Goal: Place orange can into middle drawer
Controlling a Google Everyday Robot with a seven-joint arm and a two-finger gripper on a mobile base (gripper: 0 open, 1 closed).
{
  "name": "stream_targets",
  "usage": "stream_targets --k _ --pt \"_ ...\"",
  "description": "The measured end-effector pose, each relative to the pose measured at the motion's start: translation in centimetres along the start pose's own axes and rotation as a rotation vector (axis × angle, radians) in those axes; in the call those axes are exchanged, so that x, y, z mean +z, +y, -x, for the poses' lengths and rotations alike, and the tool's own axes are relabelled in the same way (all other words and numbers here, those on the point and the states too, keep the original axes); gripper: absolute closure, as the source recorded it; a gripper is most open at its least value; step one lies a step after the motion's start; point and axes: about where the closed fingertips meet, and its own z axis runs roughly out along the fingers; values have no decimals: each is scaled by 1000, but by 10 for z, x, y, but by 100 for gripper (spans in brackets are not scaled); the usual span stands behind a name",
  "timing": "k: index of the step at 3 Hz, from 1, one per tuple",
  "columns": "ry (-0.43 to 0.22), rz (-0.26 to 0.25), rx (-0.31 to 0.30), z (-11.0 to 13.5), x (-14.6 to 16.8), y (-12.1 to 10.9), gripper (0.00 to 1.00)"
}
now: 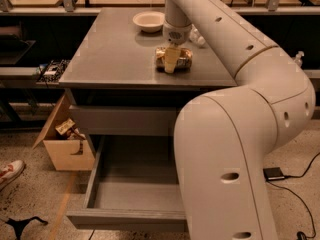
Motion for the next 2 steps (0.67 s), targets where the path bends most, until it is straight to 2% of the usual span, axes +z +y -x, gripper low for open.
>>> stream_targets --k 1,2 --pt "-60 11 -8 -7 -19 11 64" --pt "-162 23 -40 -20 -62 44 88"
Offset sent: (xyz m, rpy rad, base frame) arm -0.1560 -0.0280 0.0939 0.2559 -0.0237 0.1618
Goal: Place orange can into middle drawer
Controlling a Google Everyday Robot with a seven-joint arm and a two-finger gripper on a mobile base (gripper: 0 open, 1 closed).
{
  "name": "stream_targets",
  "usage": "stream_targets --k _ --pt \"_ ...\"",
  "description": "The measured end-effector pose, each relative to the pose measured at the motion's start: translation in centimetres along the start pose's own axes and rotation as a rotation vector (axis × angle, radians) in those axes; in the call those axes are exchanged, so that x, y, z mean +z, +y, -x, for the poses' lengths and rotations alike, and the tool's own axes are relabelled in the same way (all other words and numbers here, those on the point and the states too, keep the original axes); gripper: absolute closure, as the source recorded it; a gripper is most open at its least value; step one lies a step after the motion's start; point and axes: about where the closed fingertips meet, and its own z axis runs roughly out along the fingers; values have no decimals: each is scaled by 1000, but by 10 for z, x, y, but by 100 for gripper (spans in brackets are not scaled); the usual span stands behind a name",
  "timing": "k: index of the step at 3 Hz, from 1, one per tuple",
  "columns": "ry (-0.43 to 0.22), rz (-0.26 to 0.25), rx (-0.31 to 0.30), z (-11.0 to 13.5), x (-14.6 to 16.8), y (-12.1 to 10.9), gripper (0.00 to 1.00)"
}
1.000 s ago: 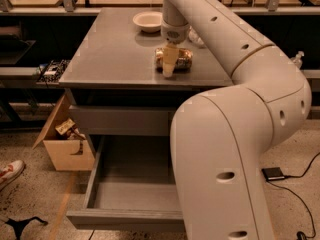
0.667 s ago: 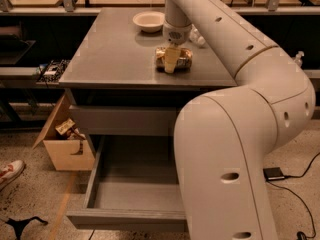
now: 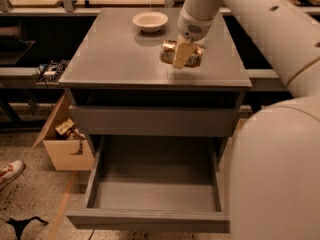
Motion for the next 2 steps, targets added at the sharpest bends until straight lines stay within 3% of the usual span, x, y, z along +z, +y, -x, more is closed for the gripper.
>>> stream_targets --k 1,2 --pt "-51 49 -37 -23 -53 84 100" --pt "-53 48 -38 -21 -51 81 100"
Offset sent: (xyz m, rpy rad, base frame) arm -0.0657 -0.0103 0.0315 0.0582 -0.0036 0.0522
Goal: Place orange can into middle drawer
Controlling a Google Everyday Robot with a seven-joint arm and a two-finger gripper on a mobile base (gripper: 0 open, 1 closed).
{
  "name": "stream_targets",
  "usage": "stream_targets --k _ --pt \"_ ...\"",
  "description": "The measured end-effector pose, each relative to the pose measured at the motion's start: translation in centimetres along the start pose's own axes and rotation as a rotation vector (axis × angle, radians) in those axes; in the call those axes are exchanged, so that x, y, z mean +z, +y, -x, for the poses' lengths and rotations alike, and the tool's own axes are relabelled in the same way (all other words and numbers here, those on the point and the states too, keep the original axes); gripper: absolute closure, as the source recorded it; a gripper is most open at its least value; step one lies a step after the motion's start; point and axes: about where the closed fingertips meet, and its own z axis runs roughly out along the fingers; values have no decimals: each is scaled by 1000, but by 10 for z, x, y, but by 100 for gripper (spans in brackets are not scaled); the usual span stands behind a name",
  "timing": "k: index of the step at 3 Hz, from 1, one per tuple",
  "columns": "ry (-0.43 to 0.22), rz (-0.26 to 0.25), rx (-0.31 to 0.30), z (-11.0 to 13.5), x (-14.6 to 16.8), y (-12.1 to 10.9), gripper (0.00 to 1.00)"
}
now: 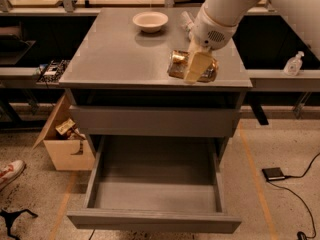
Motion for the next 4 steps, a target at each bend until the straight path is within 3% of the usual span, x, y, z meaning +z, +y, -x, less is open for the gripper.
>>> stream_targets --k 1,2,3,4 --pt "14 35 7 -7 18 11 100" --pt "16 76 21 -19 40 44 100" --pt "16 123 58 -38 84 90 100" --pt "-19 200 103 -63 163 152 100"
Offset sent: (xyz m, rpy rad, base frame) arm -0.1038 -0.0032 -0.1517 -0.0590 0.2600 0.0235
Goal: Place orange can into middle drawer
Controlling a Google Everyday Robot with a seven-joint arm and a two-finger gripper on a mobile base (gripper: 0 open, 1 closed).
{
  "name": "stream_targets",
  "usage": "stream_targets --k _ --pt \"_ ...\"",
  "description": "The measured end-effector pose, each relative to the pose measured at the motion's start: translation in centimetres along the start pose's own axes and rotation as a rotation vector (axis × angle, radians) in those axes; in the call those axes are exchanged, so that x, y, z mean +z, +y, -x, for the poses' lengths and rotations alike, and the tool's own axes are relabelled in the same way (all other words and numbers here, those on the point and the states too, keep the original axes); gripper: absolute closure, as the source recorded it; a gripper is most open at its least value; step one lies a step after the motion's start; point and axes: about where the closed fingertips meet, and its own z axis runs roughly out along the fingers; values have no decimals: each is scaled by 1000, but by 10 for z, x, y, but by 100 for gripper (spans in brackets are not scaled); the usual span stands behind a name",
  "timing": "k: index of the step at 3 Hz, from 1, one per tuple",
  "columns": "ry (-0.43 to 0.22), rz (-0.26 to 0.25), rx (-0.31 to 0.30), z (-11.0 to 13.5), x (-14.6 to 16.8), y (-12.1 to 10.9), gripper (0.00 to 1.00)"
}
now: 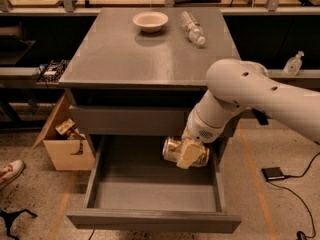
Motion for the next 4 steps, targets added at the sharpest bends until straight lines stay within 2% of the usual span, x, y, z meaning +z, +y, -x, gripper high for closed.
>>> stream_targets --k 1,2,3,4 --pt "0 0 0 0 0 0 100" --pt "36 -10 -9 -7 36 -10 100" --pt "48 -19 -23 -19 105 -32 100" --pt "5 -61 -13 -26 148 -49 100"
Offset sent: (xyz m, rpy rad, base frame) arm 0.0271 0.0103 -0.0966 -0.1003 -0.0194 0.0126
